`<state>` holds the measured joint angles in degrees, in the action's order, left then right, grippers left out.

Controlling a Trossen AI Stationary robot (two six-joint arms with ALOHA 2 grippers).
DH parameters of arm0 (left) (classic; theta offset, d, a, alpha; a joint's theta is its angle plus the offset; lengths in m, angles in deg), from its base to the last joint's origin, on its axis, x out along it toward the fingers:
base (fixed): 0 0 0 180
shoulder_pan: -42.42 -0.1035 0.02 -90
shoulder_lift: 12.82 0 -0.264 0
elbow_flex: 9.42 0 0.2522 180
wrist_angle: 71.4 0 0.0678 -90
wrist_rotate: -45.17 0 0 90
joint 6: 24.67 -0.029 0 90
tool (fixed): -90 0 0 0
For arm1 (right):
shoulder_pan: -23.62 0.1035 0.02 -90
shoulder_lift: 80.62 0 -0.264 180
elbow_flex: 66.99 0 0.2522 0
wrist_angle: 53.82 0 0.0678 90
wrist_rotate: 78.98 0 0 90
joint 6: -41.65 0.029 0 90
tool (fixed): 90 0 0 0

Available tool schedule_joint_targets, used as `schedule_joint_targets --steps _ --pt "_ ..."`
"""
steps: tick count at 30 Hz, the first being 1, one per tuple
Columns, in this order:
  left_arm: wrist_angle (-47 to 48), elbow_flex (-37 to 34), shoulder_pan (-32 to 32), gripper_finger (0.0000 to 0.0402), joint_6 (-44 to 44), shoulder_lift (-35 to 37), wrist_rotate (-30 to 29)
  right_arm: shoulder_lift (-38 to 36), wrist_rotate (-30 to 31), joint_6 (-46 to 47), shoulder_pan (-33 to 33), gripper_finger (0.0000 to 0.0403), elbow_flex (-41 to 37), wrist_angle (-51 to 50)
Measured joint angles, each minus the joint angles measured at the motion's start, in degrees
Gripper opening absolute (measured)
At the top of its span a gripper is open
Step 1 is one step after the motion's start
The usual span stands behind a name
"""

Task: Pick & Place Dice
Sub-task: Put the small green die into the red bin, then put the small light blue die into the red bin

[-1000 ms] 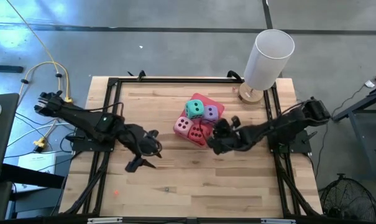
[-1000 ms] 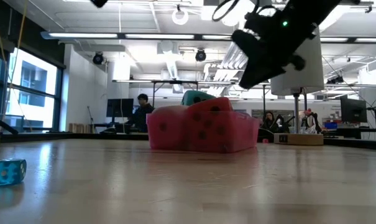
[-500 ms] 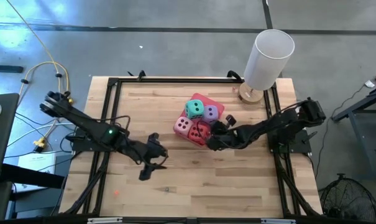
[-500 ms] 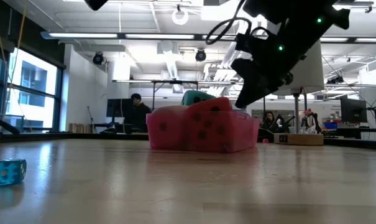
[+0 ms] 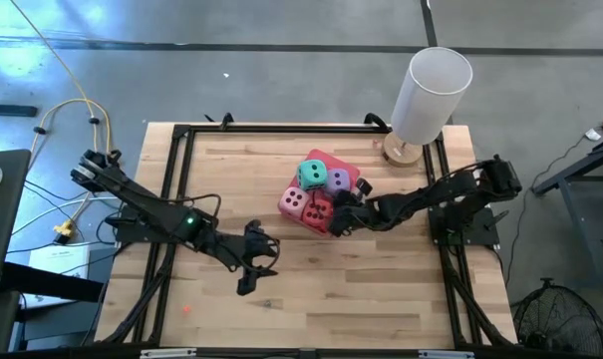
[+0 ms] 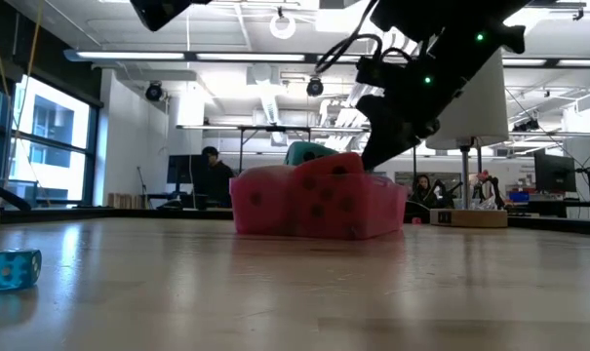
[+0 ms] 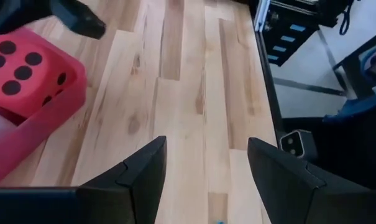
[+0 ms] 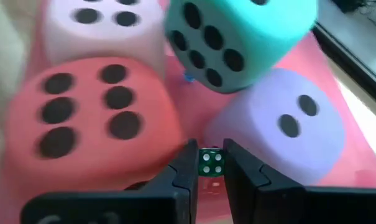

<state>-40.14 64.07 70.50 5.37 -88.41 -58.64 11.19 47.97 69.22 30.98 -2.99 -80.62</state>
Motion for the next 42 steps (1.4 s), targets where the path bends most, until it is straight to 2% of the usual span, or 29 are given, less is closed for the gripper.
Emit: schedule_joint_targets --steps 6,18,22,28,35,42 --pt "-1.5 0.0 -0.6 0.0218 0.0 -2.2 0.0 0.5 0.2 -0.6 -1.8 0.0061 0.0 -1.0" --pt "-1.5 0.0 1.9 0.0218 1.1 -3.4 0.3 0.5 -1.0 0.7 -3.8 0.0172 0.0 2.1" --pt "-1.5 0.0 2.0 0.0218 1.0 -3.4 0.3 0.5 -1.0 -0.1 -4.2 0.0189 0.0 3.1" --pt "-1.4 0.0 2.0 0.0218 0.0 -3.4 0.3 -2.0 1.5 -8.2 -4.3 0.0197 0.0 7.8" --pt "-0.8 0.0 2.3 0.0218 -3.4 -3.8 0.2 -9.8 3.4 -14.9 0.7 0.0193 0.0 9.3" --pt "-0.6 0.0 4.3 0.0218 -8.1 -9.3 0.5 -16.1 3.2 -22.1 11.4 0.0192 0.1 9.0"
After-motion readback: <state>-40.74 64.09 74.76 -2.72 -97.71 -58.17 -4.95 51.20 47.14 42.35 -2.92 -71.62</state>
